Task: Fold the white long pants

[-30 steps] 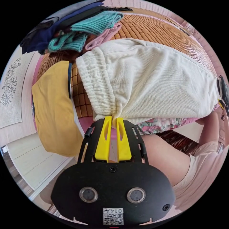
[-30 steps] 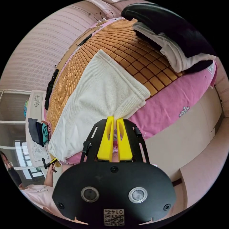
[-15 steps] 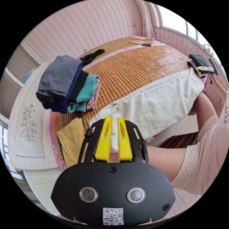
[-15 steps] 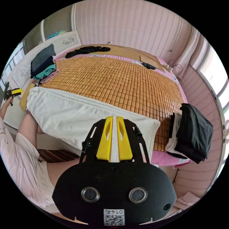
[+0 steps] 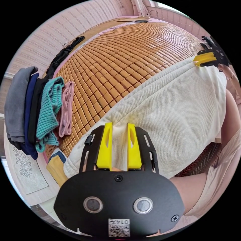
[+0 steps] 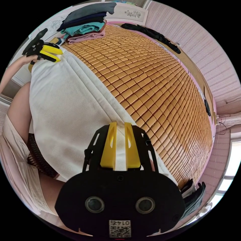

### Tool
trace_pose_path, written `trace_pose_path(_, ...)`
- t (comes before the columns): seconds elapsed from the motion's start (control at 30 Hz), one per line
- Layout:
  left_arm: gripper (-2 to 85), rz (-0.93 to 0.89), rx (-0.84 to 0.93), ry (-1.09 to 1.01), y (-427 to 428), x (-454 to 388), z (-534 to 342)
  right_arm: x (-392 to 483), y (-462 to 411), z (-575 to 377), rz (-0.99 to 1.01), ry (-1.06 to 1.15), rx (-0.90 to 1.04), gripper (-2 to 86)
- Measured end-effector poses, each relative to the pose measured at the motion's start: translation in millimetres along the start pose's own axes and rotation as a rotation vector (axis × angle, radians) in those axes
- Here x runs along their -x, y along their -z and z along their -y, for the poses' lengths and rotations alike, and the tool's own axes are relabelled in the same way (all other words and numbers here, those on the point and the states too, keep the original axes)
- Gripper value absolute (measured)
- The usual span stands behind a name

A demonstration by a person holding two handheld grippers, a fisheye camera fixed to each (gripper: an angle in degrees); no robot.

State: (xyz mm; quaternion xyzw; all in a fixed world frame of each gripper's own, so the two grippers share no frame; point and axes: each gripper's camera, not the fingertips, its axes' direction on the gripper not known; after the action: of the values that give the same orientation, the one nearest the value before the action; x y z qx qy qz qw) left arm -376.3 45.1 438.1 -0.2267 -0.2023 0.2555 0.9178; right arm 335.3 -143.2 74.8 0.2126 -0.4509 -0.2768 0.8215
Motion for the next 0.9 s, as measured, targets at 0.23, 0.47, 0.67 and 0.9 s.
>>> trace_pose_path(0.23,2.2,-0.083,-0.082,0.099,12.5,10.4,-19.4,-1.8,-5.6,2.3,0.040,-0.001,0.040,3.2)
trace_pose_path(0.47,-0.8,-0.076,-0.204,0.157,59.3,9.2,-46.7,-7.8,35.1,-14.6,0.084,-0.032,-0.059,0.2)
trace_pose_path(0.67,-0.5,-0.028,-0.166,0.185,46.0,5.7,-30.5,-25.9,15.0,-14.6,0.115,-0.170,-0.058,0.1)
trace_pose_path(0.9,0.4,-0.035,-0.106,0.195,4.9,-9.0,-26.2,-46.8,8.6,-89.3,0.079,-0.524,-0.111,6.8)
